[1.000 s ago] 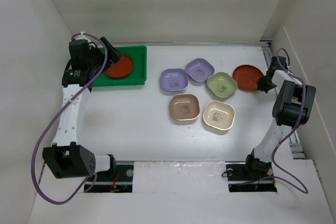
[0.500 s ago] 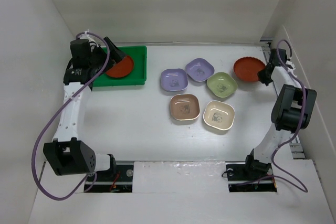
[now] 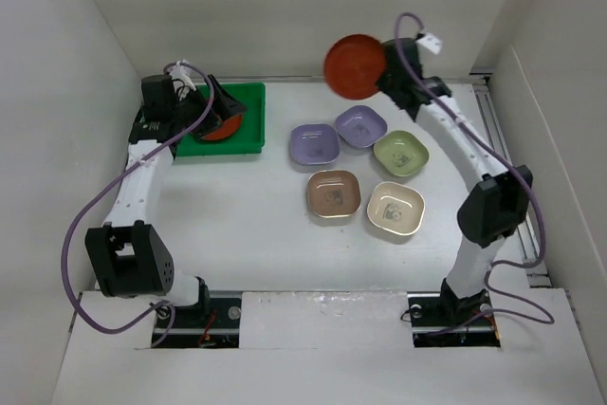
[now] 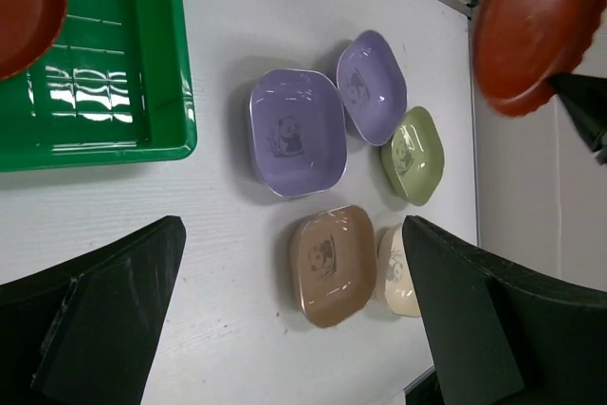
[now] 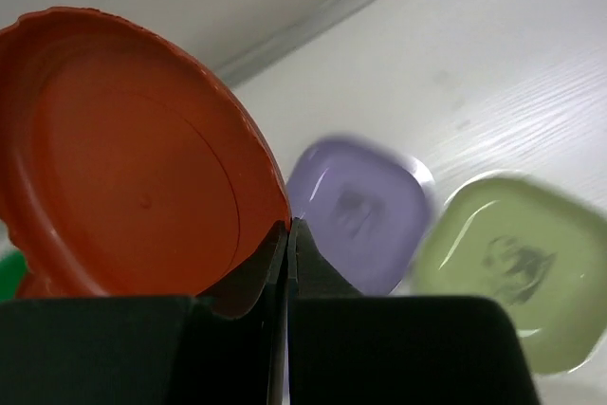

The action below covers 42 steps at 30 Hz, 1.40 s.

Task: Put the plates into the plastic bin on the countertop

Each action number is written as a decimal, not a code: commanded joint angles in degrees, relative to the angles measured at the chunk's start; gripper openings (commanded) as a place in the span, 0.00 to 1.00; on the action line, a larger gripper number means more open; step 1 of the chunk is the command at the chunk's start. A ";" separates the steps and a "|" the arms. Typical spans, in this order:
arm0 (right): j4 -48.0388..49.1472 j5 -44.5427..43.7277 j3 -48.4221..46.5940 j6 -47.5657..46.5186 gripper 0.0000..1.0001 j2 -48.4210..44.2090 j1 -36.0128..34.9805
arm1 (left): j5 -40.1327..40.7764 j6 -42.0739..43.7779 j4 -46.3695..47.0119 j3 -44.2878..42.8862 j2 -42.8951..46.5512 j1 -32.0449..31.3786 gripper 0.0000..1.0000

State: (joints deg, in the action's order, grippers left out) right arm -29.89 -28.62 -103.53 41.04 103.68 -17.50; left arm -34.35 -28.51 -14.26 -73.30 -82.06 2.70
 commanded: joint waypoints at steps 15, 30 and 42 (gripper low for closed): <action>-2.54 12.96 -16.01 -2.28 0.00 10.13 -25.04 | 12.46 2.50 -3.40 -2.73 -4.07 0.11 0.75; 1.50 22.38 -12.67 -1.75 0.00 10.58 -26.27 | 10.53 0.83 -1.47 -1.50 -4.07 0.11 0.00; 6.77 25.55 -4.76 -1.75 0.75 9.52 -23.11 | 15.62 -2.42 1.34 0.08 0.23 0.11 0.00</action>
State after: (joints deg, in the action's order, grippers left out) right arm -27.29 -4.40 -109.36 39.35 115.11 -41.82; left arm -21.52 -29.10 -16.14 -73.54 -86.24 2.72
